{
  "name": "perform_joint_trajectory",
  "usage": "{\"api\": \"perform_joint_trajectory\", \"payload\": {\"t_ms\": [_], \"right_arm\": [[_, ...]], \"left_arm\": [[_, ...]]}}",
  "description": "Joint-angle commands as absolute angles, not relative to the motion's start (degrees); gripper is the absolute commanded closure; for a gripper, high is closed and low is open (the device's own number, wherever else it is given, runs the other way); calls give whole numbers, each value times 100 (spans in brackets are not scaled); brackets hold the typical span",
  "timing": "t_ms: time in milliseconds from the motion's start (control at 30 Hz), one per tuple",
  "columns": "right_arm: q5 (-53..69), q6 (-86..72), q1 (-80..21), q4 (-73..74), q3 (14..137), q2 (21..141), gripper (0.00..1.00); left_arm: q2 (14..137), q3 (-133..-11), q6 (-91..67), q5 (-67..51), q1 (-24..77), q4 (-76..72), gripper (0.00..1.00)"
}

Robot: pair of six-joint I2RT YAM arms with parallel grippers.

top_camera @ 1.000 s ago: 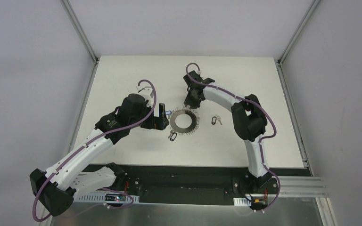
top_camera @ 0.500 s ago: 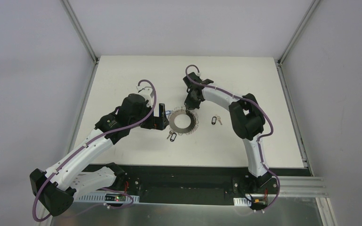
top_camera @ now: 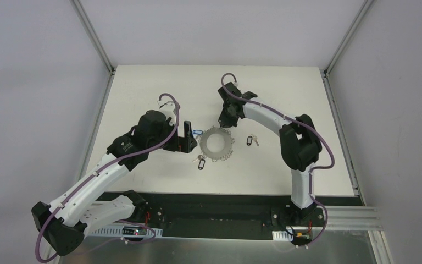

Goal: Put the keys on the keyring

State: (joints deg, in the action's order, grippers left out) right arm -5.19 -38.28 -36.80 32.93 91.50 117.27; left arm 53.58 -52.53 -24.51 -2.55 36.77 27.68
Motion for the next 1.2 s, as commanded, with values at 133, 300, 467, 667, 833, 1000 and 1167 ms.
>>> {"api": "perform_joint_trajectory", "payload": {"t_ms": [133, 300, 467, 667, 833, 1000, 1167], "right_arm": [[-95, -3606, -3860, 3932, 9221, 10214, 100], [189, -3494, -4003, 4600, 9668, 9910, 100], [350, -3425, -4093, 5077, 10037, 9603, 100], [622, -3336, -4192, 5494, 10273, 9228, 100], [1012, -3262, -4201, 5731, 10372, 8938, 100], [1454, -3160, -4266, 6021, 10586, 8832, 100], [1758, -3127, -4349, 6177, 10758, 8780, 100]], "left_arm": [[5164, -5733, -2402, -1243, 3719, 2556, 0], [5220, -5955, -2156, -1566, 3727, 2341, 6], [5414, -6170, -1635, -1974, 3765, 2135, 10], [5541, -6182, -788, -2572, 3915, 1691, 14], [5461, -6090, -249, -3017, 3974, 1435, 16], [5418, -5999, -54, -3059, 4015, 1067, 17], [5399, -5938, 195, -3029, 4064, 736, 17]]}}
